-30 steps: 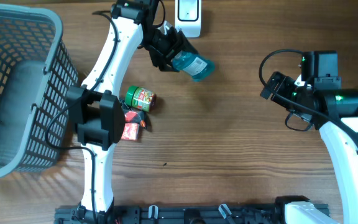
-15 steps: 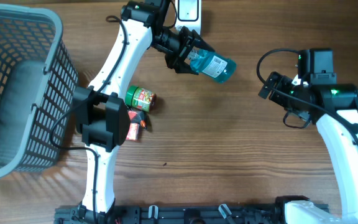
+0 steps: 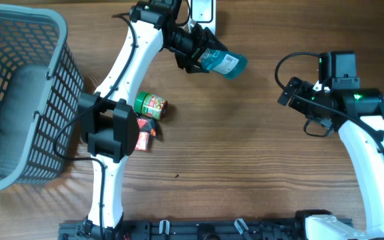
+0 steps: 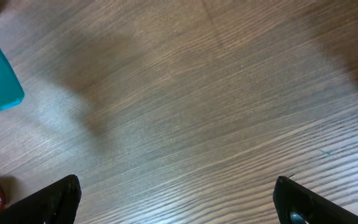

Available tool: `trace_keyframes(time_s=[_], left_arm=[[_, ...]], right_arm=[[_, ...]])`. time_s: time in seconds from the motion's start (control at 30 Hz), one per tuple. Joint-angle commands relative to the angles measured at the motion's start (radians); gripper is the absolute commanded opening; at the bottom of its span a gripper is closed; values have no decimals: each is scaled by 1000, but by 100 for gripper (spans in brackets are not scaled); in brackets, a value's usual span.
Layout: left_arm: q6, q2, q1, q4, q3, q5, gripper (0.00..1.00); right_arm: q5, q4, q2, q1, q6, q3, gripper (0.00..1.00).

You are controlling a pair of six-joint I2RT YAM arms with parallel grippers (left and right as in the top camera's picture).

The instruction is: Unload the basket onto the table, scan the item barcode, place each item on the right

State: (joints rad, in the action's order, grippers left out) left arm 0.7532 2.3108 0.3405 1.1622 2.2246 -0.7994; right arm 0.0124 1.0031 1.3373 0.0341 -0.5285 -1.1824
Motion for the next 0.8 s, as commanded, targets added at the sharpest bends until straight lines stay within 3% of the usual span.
trace_keyframes(time_s=[0.0, 0.33, 0.53, 0.77], left_arm=[[-132, -63, 5, -50, 3, 151, 20], [-303, -63, 70, -183, 3, 546, 20], [-355, -80, 130, -261, 9, 828, 21], [-414, -143, 166, -333, 9, 1041, 23]], right_arm=[[41, -16, 8, 4, 13, 13, 100], [70, -43, 13, 4, 13, 13, 100], [90, -86, 14, 4, 13, 13, 100], [100, -107, 14, 4, 12, 13, 100]])
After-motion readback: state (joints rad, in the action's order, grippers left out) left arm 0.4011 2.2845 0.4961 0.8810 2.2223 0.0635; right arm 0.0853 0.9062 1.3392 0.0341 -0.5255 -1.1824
